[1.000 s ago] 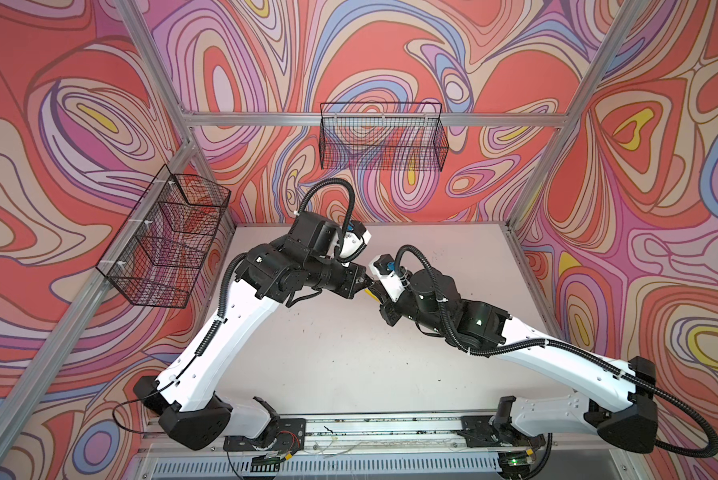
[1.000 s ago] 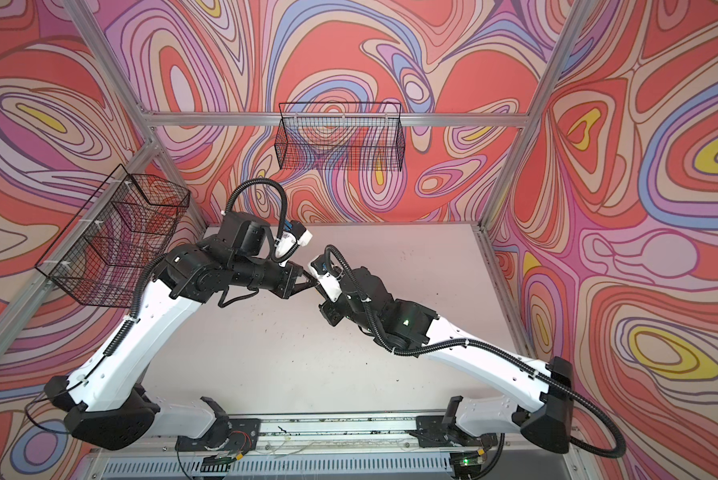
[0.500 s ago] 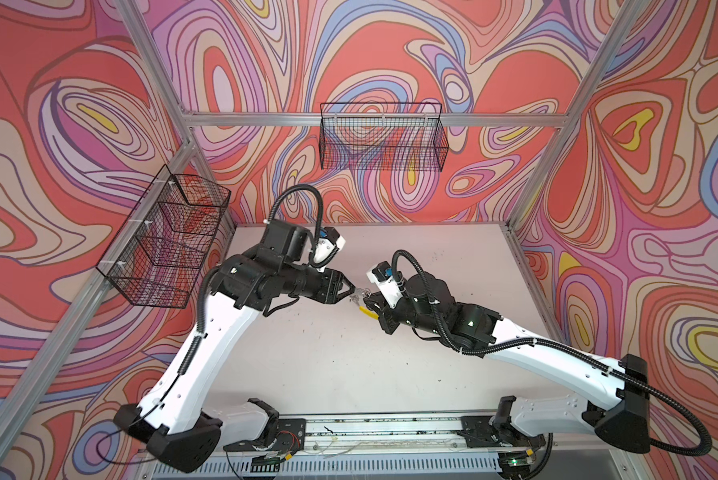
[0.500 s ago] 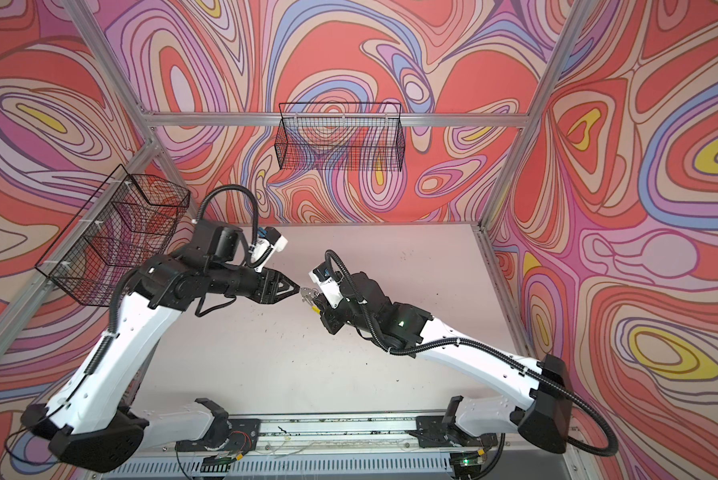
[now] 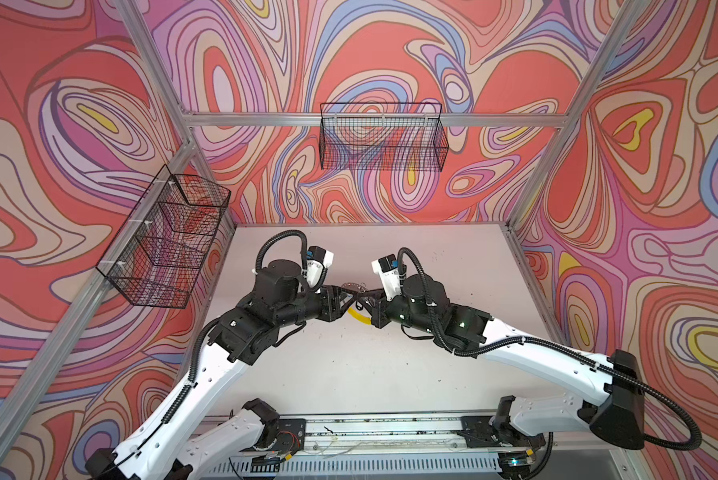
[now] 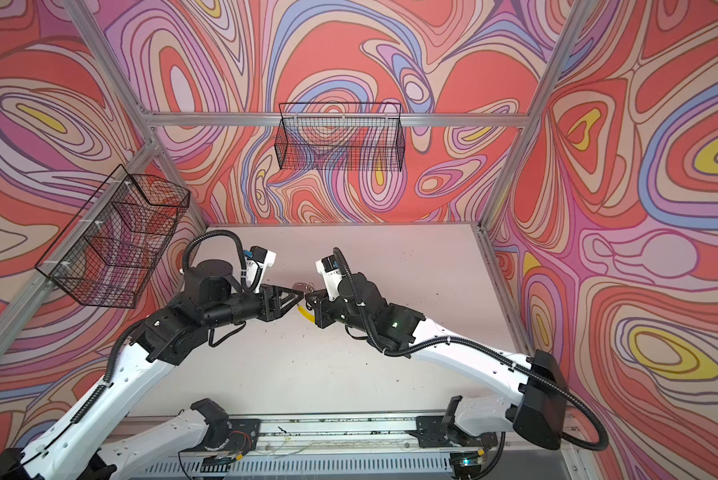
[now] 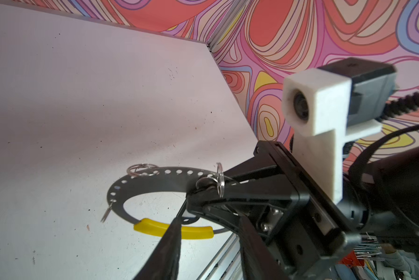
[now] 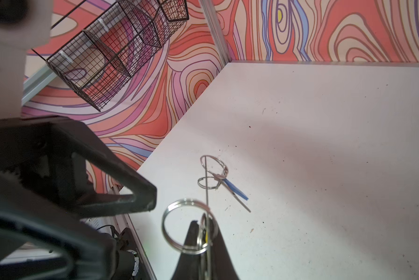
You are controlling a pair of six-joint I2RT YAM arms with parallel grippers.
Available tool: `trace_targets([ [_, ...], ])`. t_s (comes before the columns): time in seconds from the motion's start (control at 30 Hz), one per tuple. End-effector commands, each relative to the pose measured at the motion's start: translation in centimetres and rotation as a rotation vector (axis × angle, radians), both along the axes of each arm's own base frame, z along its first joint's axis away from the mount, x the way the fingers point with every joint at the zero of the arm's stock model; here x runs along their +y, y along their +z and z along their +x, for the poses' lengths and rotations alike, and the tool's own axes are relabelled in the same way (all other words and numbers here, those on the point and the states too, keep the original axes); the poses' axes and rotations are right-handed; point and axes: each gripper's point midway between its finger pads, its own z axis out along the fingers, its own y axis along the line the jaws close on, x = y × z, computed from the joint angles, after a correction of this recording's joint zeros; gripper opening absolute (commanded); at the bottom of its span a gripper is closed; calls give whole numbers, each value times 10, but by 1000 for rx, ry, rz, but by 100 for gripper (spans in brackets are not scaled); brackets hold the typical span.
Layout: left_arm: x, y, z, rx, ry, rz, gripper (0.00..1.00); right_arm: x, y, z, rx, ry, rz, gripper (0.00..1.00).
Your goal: Put the keys on the keyring
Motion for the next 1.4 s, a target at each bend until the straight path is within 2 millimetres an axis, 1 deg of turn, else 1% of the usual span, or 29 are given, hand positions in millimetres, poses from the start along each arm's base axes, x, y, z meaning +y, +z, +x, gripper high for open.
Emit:
trace_targets([
  [0.0,-7,33,11,-105,32,-87,42,3,19,8,0,-41,75,0],
  [0.1,-10,28,13,-92,28,-77,41,3,17,9,-3,-40,69,0],
  [0.3,-15,13,17,-50,23,-53,39,4,23,8,-18,-36,85,0],
  [0.37,-16,11,17,-44,25,-46,37,4,23,9,-21,-38,87,0],
  [0.43,-16,10,18,-43,24,-43,34,4,25,9,-24,-36,90,0],
  [0.5,-17,9,19,-40,22,-42,28,4,24,10,-23,-37,88,0],
  [0.67,-19,10,21,-47,19,-42,22,5,25,9,-27,-31,92,0],
  [0.87,-19,12,27,-58,37,-33,8,4,25,8,-29,-28,88,0],
  [0.93,-19,16,27,-66,39,-36,2,3,23,8,-37,-28,77,0],
  [0.97,-19,17,27,-69,36,-35,0,2,20,9,-43,-34,64,0],
  [1.1,-16,23,18,-55,-4,25,0,-12,15,15,-114,-70,-55,0],
  [1.2,-19,30,1,-32,-113,88,0,-29,14,24,-196,-121,-188,0],
  [1.27,-17,30,-11,2,-184,152,0,-43,11,31,-255,-166,-292,0],
  [1.37,-11,23,-25,63,-246,216,0,-56,7,38,-331,-194,-417,0],
])
